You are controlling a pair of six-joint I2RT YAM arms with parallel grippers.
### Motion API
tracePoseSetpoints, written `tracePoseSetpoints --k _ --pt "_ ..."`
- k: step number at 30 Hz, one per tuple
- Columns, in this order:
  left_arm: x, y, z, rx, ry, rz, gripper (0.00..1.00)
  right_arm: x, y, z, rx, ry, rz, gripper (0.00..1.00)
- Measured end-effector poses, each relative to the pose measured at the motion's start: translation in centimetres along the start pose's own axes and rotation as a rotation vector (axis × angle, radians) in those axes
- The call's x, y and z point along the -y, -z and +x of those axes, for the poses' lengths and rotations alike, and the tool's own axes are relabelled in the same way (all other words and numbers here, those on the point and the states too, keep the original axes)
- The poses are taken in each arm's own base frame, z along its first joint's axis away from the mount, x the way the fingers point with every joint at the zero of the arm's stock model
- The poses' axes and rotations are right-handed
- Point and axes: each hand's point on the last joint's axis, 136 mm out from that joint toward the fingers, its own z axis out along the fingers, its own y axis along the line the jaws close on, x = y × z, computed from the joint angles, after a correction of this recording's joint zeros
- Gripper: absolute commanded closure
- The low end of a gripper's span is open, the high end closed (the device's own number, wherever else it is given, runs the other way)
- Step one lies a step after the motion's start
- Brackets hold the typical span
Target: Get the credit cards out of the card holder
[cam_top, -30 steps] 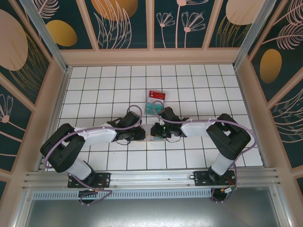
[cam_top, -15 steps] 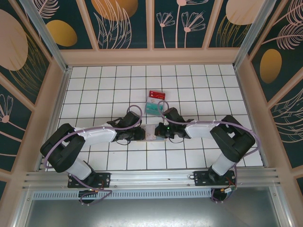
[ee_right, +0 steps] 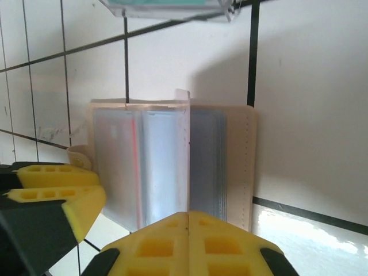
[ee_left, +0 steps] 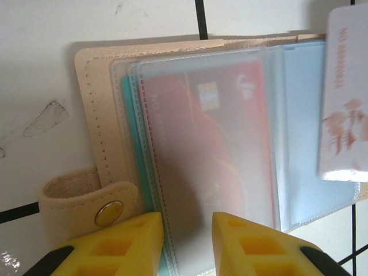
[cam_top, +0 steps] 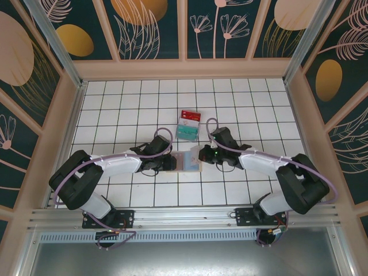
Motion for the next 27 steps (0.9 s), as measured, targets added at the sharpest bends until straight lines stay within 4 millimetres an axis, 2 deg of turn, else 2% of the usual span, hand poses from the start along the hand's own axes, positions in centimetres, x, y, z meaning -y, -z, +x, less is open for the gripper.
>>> tracePoseSetpoints --k 4,10,13,16,19,27 --pt "0.1 0.2 -0.2 0.004 0.000 -0.003 0.62 -1.2 1.6 -2.5 0.034 0.108 0.038 1.00" --pt "0.5 1.3 -1.3 0.050 0.010 -0.008 0.42 -4.6 4.5 -7.6 0.131 0.362 0.107 1.00" --pt "1.2 2.5 -2.4 0.100 0.015 0.010 0.30 -5.7 5.1 -9.6 0.160 0.489 0.144 1.00" --pt "1.8 3.8 -3.5 0.156 0.022 0.025 0.24 -5.9 5.0 -10.7 0.167 0.615 0.182 1.00" --pt "2.1 5.2 -4.5 0.217 0.034 0.031 0.02 -5.4 4.6 -11.2 0.156 0.744 0.227 1.00" --pt "1.5 8.2 -6.1 0.343 0.079 0.015 0.02 -6.3 3.4 -14.8 0.158 1.046 0.356 1.00"
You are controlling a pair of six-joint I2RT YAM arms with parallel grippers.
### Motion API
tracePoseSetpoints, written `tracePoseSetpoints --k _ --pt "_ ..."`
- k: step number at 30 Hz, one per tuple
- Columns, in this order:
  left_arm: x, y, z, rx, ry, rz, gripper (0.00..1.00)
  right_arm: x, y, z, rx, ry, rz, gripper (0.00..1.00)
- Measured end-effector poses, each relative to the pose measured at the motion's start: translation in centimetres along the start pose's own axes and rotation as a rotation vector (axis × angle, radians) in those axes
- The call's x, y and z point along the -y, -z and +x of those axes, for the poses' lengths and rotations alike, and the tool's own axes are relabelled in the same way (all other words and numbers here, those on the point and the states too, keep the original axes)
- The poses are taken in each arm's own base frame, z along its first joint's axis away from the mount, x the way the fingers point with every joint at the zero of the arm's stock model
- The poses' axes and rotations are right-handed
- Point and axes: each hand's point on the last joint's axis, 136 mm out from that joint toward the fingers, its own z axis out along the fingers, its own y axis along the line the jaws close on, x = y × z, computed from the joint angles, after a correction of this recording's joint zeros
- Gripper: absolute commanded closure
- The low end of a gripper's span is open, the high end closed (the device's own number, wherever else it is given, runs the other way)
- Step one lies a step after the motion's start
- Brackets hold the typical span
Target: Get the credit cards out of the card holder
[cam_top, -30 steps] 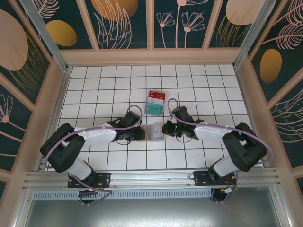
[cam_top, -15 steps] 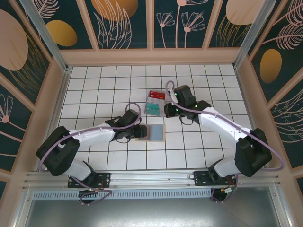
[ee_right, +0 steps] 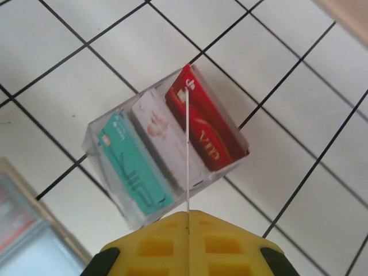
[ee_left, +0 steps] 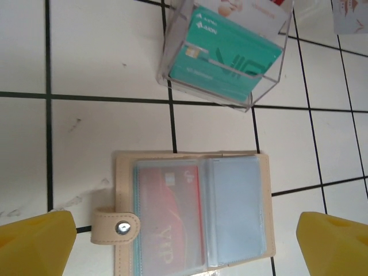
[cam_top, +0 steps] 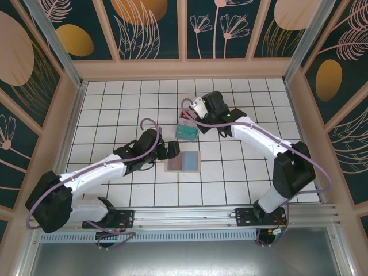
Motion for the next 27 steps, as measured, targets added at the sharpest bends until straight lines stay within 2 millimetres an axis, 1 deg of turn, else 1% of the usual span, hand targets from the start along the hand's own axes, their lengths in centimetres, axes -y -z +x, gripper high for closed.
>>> tracePoseSetpoints --k 3,6,9,12,15,21,22,23,27 --pt "-0.6 0.4 -0.4 0.027 0.012 -0.026 0.01 -0.1 -0.8 -0.5 -0.015 0.094 0.029 1.00" --pt "-1.3 0.6 -0.6 0.041 0.024 -0.047 0.01 -1.0 -2.0 -0.5 -0.041 0.181 0.037 1.00" --pt "-1.9 0.7 -0.5 0.045 0.033 -0.061 0.01 -2.1 -3.2 -0.1 -0.070 0.235 0.027 1.00" --pt "-2.3 0.7 -0.3 0.041 0.038 -0.069 0.01 -2.7 -4.3 0.8 -0.103 0.266 0.018 1.00" --pt "-2.6 0.6 -0.1 0.036 0.040 -0.078 0.01 -2.9 -5.1 1.5 -0.128 0.279 0.017 1.00" --pt "-3.0 0.6 0.2 0.032 0.043 -0.085 0.02 -2.8 -5.8 2.2 -0.154 0.290 0.026 0.99" --pt "-3.1 0.6 0.3 0.030 0.044 -0.085 0.01 -2.9 -5.9 2.2 -0.156 0.290 0.026 0.96" --pt "-3.1 0.6 0.3 0.030 0.044 -0.086 0.01 -2.8 -6.0 2.2 -0.156 0.290 0.029 0.91" --pt "-3.2 0.5 0.4 0.029 0.044 -0.087 0.01 -2.5 -6.3 2.2 -0.162 0.288 0.049 0.84"
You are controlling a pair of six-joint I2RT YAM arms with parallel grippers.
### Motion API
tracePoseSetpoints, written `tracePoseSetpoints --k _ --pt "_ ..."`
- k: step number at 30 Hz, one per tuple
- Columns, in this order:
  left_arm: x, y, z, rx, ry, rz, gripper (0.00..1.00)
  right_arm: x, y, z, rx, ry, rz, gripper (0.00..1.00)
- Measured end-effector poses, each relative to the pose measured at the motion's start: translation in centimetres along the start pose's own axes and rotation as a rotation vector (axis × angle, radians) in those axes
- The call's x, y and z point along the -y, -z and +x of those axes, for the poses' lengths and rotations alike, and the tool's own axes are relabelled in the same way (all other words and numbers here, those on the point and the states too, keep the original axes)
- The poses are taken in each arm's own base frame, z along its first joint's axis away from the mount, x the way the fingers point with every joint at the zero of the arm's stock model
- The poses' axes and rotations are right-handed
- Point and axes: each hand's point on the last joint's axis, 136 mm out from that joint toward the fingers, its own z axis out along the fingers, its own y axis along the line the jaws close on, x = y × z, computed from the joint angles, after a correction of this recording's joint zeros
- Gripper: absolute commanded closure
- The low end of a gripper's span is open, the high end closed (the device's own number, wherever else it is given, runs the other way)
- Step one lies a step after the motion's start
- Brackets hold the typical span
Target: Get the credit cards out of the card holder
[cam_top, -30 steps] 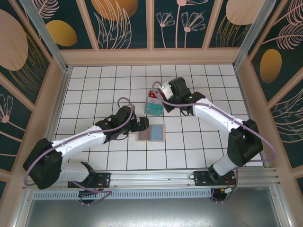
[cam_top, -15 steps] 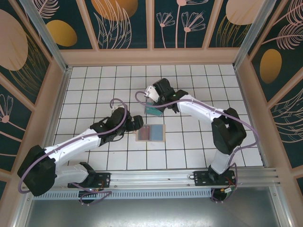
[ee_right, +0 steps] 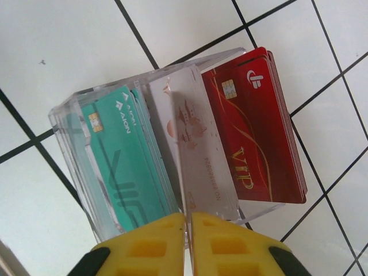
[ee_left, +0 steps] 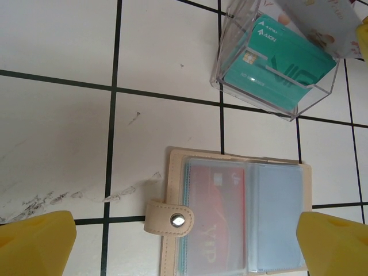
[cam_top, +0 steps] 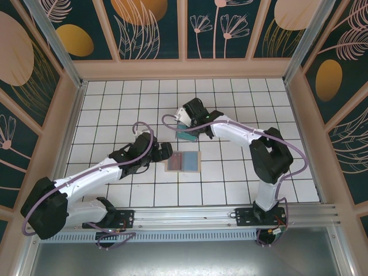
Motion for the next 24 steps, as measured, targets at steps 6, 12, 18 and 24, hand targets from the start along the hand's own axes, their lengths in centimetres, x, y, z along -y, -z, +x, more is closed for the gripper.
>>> tracePoseSetpoints --k 6,12,18,24 --pt "-0.2 0.0 -0.1 0.001 0.004 -0.005 0.02 0.4 -1.5 0.8 -0.044 -0.009 0.040 0.80" --pt "-0.4 -0.1 0.1 -0.002 0.005 -0.010 0.01 1.6 -1.7 1.0 -0.059 -0.063 0.085 0.67" --pt "-0.5 -0.1 0.1 -0.004 0.006 -0.008 0.02 3.8 -1.5 1.3 -0.061 -0.150 0.135 0.66" --pt "0.3 -0.1 0.1 -0.015 0.000 0.031 0.04 5.2 0.5 0.8 -0.004 -0.296 0.140 0.65"
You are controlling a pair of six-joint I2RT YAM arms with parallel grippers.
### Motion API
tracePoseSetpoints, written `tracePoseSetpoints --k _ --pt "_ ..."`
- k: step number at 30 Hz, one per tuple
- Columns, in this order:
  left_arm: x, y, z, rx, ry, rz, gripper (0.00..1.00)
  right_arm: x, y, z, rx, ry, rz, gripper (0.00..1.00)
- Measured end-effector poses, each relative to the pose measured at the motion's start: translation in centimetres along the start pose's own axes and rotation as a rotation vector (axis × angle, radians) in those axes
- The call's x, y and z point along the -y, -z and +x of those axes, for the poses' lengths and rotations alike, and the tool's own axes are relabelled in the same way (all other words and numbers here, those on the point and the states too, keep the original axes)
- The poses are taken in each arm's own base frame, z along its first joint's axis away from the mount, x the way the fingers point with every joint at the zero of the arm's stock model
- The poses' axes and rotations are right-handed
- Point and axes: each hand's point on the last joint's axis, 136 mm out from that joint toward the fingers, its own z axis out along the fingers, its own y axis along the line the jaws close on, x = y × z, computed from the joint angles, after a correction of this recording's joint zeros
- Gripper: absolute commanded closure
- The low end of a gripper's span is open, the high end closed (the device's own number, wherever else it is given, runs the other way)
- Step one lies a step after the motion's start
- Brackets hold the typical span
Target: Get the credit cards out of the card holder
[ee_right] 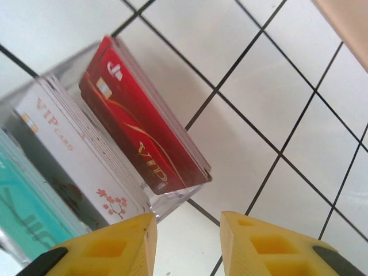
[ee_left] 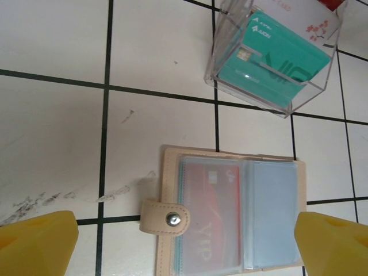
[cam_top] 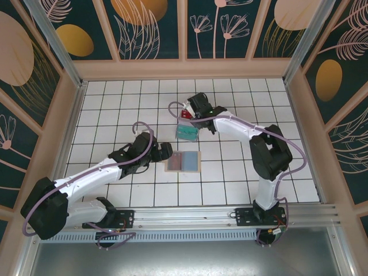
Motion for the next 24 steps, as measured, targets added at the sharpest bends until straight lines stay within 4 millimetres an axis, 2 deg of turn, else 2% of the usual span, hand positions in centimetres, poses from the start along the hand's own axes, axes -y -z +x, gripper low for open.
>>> tracePoseSetpoints --k 6,10,15,19,24 --pt "0.7 -0.3 0.5 -0.028 -0.007 0.037 0.06 0.2 5.5 -0.9 0.117 -0.242 -0.077 0.64" --pt "1.0 -0.9 1.1 -0.060 -0.011 0.053 0.09 -1.3 7.8 1.2 0.145 -0.426 -0.171 0.63" --pt "1.7 -1.4 1.8 -0.102 -0.020 0.092 0.17 -4.5 8.2 6.2 0.083 -0.641 -0.289 0.62" --pt "2.2 -2.0 2.7 -0.146 -0.023 0.118 0.21 -7.5 7.6 10.0 0.002 -0.767 -0.364 0.67" --pt "2.1 -2.8 3.7 -0.193 -0.022 0.123 0.23 -10.9 7.1 12.4 -0.076 -0.844 -0.443 0.71"
